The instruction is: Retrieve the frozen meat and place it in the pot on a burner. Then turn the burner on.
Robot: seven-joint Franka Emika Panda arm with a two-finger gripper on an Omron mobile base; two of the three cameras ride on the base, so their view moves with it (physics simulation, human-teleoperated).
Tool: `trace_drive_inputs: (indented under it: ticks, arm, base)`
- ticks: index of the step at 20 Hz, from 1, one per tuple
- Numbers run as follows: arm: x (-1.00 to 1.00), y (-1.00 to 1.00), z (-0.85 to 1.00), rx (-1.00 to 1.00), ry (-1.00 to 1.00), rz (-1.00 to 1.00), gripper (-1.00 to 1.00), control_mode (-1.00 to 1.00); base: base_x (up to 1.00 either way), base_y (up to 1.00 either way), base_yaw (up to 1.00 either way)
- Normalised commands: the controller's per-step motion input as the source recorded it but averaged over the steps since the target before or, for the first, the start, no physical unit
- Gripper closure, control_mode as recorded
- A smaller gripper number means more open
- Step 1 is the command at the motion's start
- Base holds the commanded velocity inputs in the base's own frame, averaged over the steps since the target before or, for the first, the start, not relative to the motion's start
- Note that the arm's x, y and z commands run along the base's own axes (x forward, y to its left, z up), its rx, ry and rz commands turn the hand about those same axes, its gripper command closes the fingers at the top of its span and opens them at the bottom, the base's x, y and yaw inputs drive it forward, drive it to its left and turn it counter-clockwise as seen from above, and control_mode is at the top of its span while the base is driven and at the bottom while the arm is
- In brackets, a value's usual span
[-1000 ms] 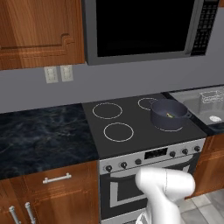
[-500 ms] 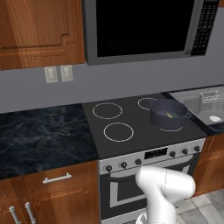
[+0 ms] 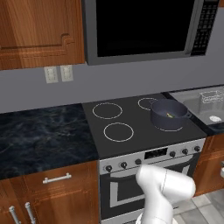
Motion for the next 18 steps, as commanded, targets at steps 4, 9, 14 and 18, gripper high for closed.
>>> trace_drive_inputs:
  ticks: [4,9,14,18]
  arm:
    - [0.27,0.0,-0.39,0.0,-0.04,0.0,-1.0,-1.0]
    - [0.19,-0.04,-0.23,0.01,0.0,0.0,-1.0,-1.0]
    - [0.21,-0.03,-0.06,0.0,0.0,-0.02,-1.0,-1.0]
    - [0.33,0.0,-0.2,-0.02,0.0,-0.03,-1.0,-1.0]
  base:
    - [0.0,0.0,0.0]
    - [0.0,0.0,0.0]
    - [0.0,0.0,0.0]
    - [0.0,0.0,0.0]
